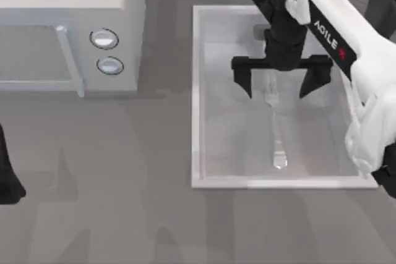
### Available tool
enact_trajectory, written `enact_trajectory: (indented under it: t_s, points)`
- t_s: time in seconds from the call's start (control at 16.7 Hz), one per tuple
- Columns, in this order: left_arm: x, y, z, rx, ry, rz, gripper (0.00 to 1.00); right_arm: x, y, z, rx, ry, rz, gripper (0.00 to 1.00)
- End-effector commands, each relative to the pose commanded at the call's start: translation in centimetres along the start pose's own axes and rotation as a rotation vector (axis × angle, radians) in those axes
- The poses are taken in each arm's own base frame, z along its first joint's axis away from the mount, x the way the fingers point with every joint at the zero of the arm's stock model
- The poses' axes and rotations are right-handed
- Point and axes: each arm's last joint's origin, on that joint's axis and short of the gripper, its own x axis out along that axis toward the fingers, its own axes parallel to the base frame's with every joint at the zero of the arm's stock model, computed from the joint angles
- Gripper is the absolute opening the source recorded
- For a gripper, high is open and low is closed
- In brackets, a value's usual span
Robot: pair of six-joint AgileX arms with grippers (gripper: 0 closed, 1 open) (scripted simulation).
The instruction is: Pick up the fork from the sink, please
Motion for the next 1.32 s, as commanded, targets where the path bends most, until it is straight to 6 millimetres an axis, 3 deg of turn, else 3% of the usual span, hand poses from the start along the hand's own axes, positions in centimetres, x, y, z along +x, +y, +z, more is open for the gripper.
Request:
enact_trajectory:
  t_s: [0.48,0.84,1.32]
  points:
    - [0.0,0.0,0.0,0.0,0.0,0.0,1.0,6.7,-0.6,-1.5,-0.002,-0.026,0.01,1.0]
    - [0.0,0.0,0.0,0.0,0.0,0.0,1.0,7.3,-0.7,-1.7,-0.002,-0.02,0.008,1.0]
    - [0.0,0.0,0.0,0.0,0.0,0.0,1.0,7.3,-0.7,-1.7,-0.002,-0.02,0.008,0.4]
